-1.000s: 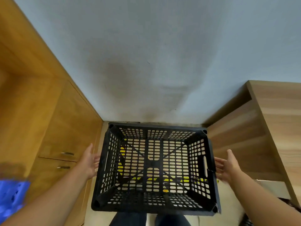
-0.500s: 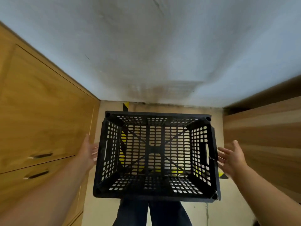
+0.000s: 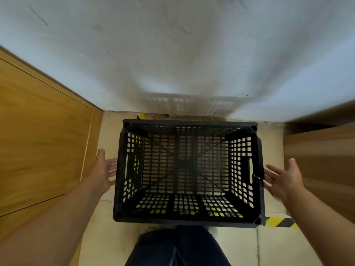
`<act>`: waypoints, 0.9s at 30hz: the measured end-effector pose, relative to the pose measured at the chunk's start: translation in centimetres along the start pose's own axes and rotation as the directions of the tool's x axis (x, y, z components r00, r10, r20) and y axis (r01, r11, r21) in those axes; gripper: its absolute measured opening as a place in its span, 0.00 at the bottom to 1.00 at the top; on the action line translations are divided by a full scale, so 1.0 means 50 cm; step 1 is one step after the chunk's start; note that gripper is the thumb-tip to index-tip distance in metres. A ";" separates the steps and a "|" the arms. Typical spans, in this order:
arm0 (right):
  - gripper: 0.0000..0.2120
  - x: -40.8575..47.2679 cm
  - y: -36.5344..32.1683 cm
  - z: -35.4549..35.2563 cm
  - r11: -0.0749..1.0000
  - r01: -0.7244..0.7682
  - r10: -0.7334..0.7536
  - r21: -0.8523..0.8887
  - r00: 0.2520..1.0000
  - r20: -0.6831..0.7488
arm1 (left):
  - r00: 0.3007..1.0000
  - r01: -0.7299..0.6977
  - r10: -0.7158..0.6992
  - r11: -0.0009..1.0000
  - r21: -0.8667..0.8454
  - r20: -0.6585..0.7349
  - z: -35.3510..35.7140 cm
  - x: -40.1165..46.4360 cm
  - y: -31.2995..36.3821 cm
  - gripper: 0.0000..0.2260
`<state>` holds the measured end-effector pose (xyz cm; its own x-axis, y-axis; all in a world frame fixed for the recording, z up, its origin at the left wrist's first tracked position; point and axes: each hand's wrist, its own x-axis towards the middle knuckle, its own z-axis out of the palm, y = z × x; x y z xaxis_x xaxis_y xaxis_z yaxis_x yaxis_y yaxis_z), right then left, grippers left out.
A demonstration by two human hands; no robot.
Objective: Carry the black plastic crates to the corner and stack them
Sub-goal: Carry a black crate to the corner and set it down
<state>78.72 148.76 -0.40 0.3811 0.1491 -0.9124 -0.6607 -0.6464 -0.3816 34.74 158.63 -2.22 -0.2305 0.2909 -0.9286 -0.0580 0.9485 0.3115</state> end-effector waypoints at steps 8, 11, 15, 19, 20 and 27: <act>0.33 0.058 -0.004 0.012 0.998 0.044 -0.042 0.037 0.998 -0.053 | 0.999 -0.039 0.039 0.999 -0.019 -0.004 0.041 0.045 0.012 0.29; 0.30 0.061 -0.003 0.014 0.996 0.056 -0.052 0.067 0.997 -0.065 | 0.999 -0.048 0.047 0.998 -0.045 -0.025 0.051 0.044 0.011 0.28; 0.27 0.061 -0.003 0.014 0.992 0.083 -0.076 0.092 0.994 -0.075 | 0.998 -0.053 0.052 0.997 -0.055 -0.028 0.058 0.037 0.010 0.28; 0.25 0.061 -0.011 0.020 0.990 0.111 -0.104 0.088 0.991 -0.082 | 0.997 -0.070 0.068 0.995 -0.069 -0.036 0.065 0.030 0.012 0.28; 0.25 0.061 -0.013 0.021 0.990 0.112 -0.105 0.086 0.991 -0.080 | 0.997 -0.072 0.070 0.995 -0.072 -0.035 0.066 0.029 0.013 0.29; 0.24 0.066 -0.015 0.028 0.987 0.155 -0.151 0.051 0.986 -0.073 | 0.995 -0.103 0.102 0.993 -0.050 -0.006 0.076 0.033 0.018 0.28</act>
<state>79.55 150.78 -3.33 0.5225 0.1899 -0.8312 -0.6261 -0.5763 -0.5253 38.00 160.45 -4.26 -0.2412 0.3856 -0.8906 -0.0829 0.9061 0.4148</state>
